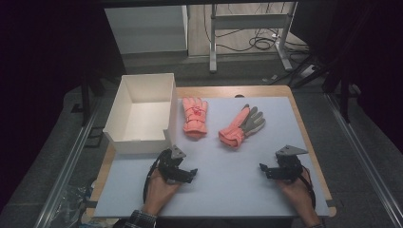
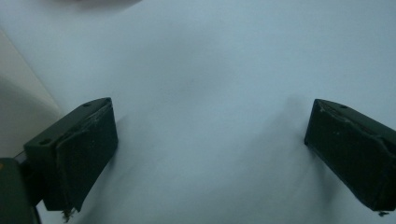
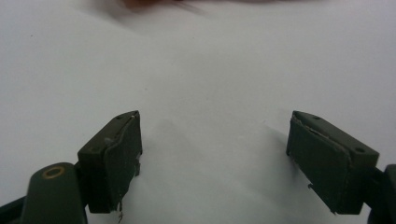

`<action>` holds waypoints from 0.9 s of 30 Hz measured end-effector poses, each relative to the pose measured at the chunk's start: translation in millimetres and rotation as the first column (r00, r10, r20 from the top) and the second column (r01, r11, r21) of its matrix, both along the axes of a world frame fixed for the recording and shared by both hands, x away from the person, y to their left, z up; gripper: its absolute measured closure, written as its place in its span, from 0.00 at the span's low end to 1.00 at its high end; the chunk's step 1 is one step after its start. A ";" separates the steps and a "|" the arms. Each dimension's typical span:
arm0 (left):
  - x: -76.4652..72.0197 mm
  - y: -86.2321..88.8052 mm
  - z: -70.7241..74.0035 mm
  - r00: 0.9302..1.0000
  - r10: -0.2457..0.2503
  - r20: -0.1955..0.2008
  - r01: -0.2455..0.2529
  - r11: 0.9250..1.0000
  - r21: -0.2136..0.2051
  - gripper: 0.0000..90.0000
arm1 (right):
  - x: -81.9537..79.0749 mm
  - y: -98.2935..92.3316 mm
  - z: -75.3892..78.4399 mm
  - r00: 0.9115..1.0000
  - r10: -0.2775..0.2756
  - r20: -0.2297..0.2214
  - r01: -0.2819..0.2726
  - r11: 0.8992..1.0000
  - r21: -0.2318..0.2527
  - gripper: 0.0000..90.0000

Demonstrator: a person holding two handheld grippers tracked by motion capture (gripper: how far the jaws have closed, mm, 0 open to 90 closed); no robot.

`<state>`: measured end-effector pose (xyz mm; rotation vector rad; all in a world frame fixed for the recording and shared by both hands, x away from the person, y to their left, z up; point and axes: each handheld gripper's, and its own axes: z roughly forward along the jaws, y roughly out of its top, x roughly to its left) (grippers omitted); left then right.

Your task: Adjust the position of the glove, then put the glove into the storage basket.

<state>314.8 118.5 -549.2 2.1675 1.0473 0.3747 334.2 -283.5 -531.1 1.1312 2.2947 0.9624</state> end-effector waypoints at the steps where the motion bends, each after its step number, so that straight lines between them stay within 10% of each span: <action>1: 0.0 0.0 0.0 1.000 0.000 0.000 0.000 1.000 0.000 0.03 | 0.0 0.1 0.0 1.000 0.000 0.000 0.000 1.000 -0.001 0.21; 27: 0.1 0.4 0.1 1.000 -0.003 -0.001 0.003 1.000 0.004 0.03 | 2.5 -1.2 2.7 1.000 0.012 -0.019 -0.011 1.000 0.023 0.19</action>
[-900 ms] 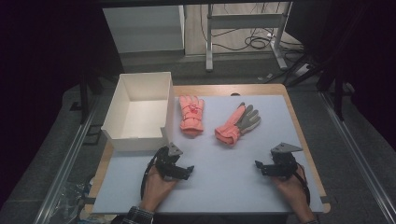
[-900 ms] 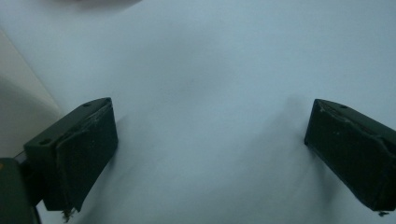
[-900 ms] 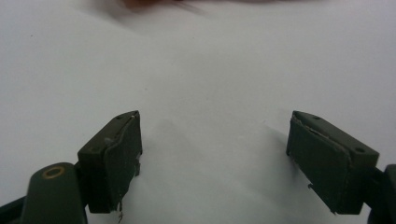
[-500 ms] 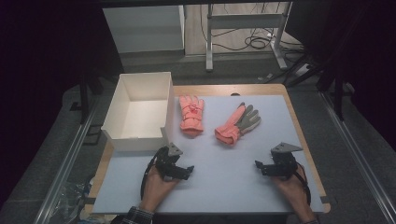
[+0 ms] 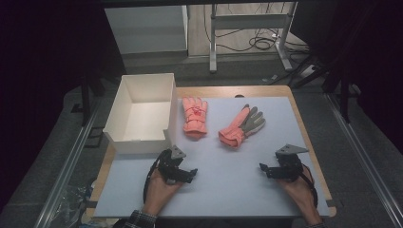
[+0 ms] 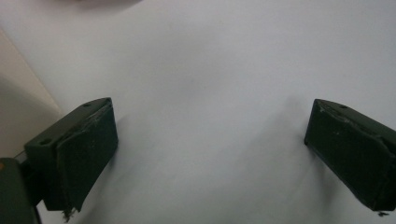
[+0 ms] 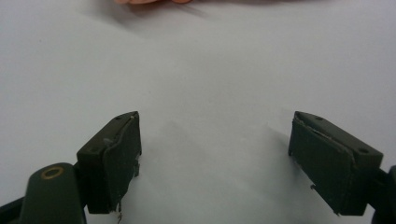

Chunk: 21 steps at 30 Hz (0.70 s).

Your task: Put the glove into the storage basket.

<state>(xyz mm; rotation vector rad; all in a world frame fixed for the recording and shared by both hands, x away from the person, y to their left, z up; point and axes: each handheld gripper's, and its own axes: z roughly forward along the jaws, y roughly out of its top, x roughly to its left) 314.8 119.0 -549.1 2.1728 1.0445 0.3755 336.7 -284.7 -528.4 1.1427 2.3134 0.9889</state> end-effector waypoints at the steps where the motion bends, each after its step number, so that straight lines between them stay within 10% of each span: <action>1: 0.0 0.0 0.0 1.000 0.000 0.000 0.000 1.000 0.000 0.03 | 0.5 -0.2 0.6 1.000 0.001 0.000 -0.001 1.000 0.006 0.19; 21: -0.1 0.0 0.0 1.000 0.001 0.000 -0.001 1.000 0.000 0.03 | 28.4 17.0 27.9 0.999 0.032 0.017 -0.032 0.999 0.019 0.31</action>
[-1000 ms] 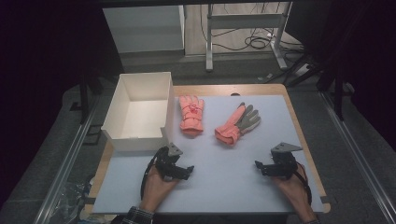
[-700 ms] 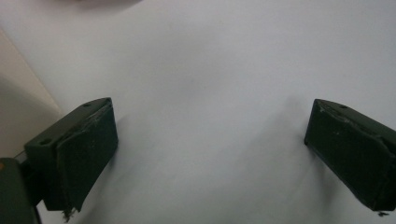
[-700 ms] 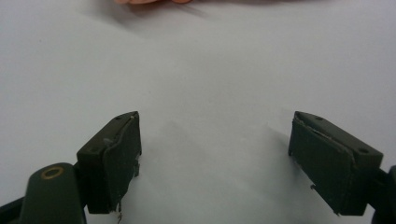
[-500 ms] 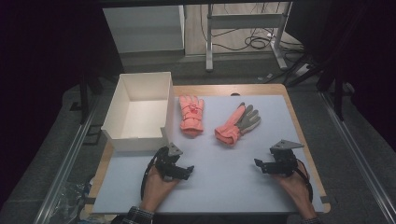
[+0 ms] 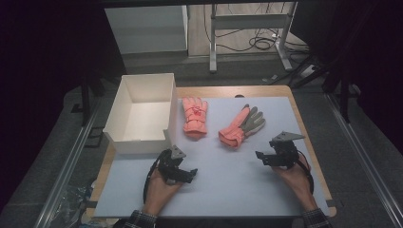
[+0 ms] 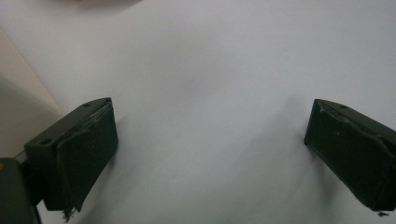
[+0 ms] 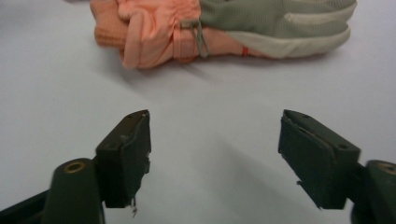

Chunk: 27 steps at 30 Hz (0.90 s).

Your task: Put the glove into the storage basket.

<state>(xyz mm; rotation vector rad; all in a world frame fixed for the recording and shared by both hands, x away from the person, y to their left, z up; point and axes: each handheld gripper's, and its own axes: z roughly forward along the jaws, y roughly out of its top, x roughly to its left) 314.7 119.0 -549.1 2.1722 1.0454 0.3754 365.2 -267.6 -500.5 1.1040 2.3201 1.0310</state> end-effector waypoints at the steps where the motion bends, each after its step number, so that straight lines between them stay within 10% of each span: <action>1: 0.0 0.0 0.0 1.000 0.000 0.000 0.000 1.000 0.000 0.03 | 2.5 1.0 1.2 1.000 -0.001 -0.003 0.001 1.000 0.005 0.33; 14: 0.0 0.0 0.1 1.000 0.000 -0.001 0.000 1.000 0.001 0.03 | 42.2 17.0 15.5 1.000 0.011 -0.013 -0.011 0.999 0.032 0.55; 27: 0.0 0.1 0.1 1.000 -0.001 -0.001 0.001 1.000 0.001 0.03 | 88.3 36.3 24.8 0.999 -0.032 -0.015 0.033 0.998 0.044 0.56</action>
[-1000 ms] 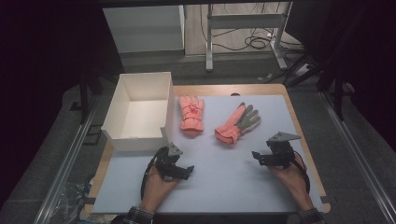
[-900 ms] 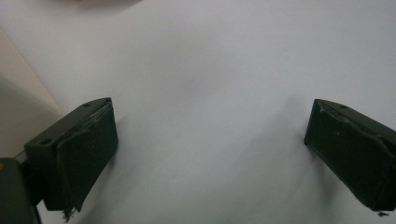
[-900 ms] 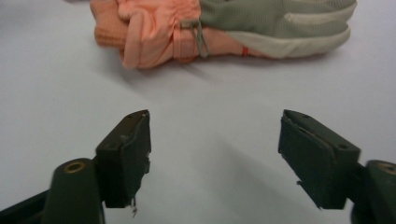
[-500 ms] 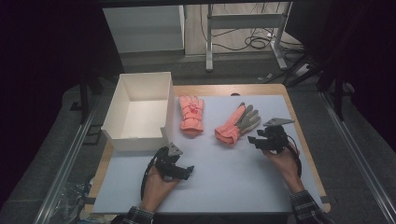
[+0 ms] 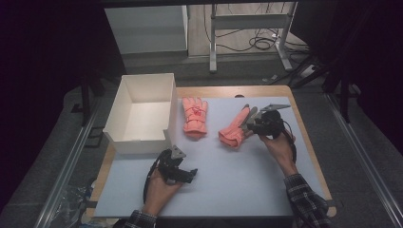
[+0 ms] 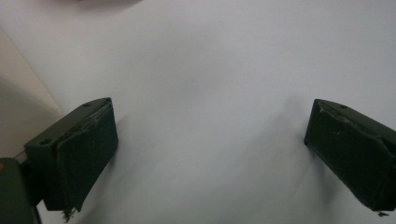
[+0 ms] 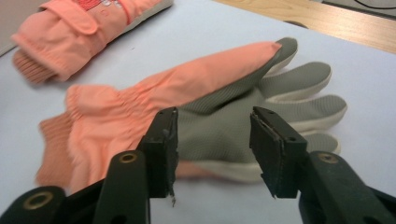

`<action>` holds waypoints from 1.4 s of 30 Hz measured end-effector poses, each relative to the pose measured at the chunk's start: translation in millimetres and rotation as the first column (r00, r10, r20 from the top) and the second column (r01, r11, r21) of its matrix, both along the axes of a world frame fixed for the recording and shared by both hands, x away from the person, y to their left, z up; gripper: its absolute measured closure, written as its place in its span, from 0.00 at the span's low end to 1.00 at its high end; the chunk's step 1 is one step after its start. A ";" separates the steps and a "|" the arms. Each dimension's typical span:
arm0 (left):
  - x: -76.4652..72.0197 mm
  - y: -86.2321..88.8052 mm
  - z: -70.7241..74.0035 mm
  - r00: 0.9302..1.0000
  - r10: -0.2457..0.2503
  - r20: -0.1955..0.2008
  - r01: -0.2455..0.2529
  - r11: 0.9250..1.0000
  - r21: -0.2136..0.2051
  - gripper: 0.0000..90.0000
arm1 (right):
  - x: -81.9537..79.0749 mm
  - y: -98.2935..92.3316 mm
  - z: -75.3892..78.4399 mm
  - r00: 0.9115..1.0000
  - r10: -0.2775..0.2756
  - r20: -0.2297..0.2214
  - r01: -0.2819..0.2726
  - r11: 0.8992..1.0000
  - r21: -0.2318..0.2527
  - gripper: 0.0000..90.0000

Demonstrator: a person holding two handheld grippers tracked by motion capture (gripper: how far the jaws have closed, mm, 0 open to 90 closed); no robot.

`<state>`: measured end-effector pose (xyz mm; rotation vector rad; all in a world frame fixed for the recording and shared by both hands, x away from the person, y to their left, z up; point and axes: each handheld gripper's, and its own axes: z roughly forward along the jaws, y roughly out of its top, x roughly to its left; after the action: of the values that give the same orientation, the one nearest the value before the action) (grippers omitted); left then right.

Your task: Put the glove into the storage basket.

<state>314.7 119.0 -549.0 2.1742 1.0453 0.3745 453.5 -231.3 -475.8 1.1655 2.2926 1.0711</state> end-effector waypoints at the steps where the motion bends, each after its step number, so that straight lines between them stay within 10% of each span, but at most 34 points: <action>1: 0.0 0.0 0.0 1.000 0.000 0.000 0.000 1.000 0.000 0.03 | 3.1 1.3 -0.5 1.000 -0.005 -0.001 0.005 1.000 -0.001 0.55; 13: 0.0 -0.1 -0.1 1.000 0.000 0.000 0.000 1.000 -0.001 0.03 | 28.6 11.5 -21.9 0.998 -0.045 -0.037 0.043 0.998 -0.053 0.51; 20: 0.1 -0.1 -0.1 1.000 0.000 0.000 0.000 1.000 -0.001 0.03 | 29.4 16.3 -31.3 0.997 -0.067 -0.039 0.064 0.994 -0.091 0.77; 24: 0.1 -0.1 -0.1 1.000 0.000 0.000 0.000 1.000 -0.001 0.03 | 28.9 13.6 -31.6 0.993 -0.091 -0.070 0.088 0.995 -0.041 0.95; 42: 0.1 0.0 0.0 1.000 0.000 0.000 0.000 1.000 -0.001 0.03 | 17.0 8.3 -5.5 0.998 -0.037 -0.060 0.041 0.996 0.074 0.98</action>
<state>314.7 119.0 -549.0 2.1737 1.0452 0.3740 470.6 -223.0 -481.3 1.2817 2.2816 1.1324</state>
